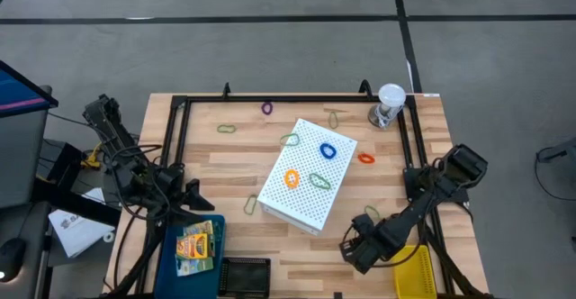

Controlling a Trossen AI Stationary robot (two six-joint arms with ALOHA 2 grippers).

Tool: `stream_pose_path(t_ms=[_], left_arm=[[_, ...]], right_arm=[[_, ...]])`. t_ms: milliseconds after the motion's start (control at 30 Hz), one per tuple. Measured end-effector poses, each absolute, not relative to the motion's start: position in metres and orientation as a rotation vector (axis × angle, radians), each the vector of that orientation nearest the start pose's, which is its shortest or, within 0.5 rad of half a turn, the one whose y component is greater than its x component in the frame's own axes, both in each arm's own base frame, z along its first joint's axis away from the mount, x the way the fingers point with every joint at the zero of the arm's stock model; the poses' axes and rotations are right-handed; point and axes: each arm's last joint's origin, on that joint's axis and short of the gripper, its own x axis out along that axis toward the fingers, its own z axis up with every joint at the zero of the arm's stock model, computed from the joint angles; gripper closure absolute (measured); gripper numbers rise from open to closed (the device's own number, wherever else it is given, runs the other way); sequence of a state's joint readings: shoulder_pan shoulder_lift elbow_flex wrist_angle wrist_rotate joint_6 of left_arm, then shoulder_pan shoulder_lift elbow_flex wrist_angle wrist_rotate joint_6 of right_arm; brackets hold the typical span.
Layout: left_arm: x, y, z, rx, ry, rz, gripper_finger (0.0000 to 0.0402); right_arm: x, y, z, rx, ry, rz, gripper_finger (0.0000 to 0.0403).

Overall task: Pick & Place Office Desk Supplies
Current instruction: Put the green spring keychain into the yellow bin

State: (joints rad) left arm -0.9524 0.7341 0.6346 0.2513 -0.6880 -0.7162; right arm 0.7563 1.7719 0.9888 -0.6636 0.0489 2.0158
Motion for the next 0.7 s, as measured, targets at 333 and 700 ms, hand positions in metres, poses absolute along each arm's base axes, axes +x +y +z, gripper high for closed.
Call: stream_pose_path(t_ms=[333, 700], left_arm=[[0.109, -0.122, 0.33, -0.825, -0.007, -0.295, 0.0195], [0.109, -0.122, 0.33, -0.822, -0.007, -0.296, 0.0201]], right_arm=[[0.213, 0.208, 0.134, 1.036, 1.271, -0.877, 0.0348], [0.233, 0.222, 0.157, 1.09, 1.13, -0.784, 0.0399]])
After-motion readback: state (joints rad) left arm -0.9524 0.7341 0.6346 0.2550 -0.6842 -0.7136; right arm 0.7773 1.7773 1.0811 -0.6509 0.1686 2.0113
